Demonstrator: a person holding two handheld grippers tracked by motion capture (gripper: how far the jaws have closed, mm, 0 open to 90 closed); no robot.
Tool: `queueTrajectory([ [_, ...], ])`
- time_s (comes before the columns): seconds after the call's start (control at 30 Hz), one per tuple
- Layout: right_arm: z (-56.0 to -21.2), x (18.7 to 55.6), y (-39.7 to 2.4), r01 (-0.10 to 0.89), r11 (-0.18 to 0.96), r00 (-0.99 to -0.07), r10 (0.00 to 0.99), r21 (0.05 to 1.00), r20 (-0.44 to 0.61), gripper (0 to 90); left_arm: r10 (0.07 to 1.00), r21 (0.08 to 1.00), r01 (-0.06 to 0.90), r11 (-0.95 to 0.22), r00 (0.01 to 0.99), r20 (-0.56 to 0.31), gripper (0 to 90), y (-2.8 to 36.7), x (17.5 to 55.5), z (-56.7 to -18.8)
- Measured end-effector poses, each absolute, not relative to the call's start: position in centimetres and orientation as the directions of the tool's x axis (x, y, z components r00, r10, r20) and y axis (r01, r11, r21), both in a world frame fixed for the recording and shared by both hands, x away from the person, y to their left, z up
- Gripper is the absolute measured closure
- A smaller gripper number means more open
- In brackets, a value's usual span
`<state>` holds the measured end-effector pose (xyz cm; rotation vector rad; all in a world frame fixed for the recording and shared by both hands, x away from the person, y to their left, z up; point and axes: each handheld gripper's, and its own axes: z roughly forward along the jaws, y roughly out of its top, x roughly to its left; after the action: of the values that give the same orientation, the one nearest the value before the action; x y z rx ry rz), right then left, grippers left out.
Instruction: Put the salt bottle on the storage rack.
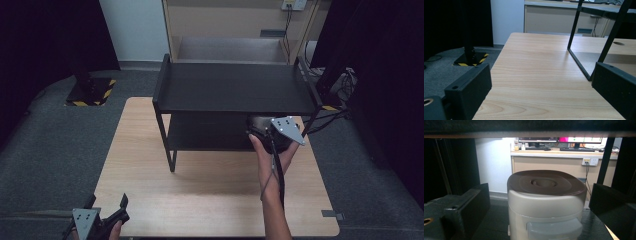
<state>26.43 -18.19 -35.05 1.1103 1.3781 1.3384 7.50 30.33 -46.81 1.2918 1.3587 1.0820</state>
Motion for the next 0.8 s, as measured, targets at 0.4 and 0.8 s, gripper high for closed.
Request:
queueTrajectory([
  [0.4,-35.1,26.2,-18.3,0.015,0.014,-0.208,0.978,1.000,-0.011,1.7,0.998,0.985,0.165,0.055,-0.005,-0.055,1.4,30.3,7.4,-46.8],
  [0.8,-36.1,23.1,-18.7,-0.008,0.001,-0.226,0.974,1.000,-0.003,1.3,0.999,0.985,0.167,0.051,0.001,-0.052,1.4,30.3,7.3,-46.7],
])
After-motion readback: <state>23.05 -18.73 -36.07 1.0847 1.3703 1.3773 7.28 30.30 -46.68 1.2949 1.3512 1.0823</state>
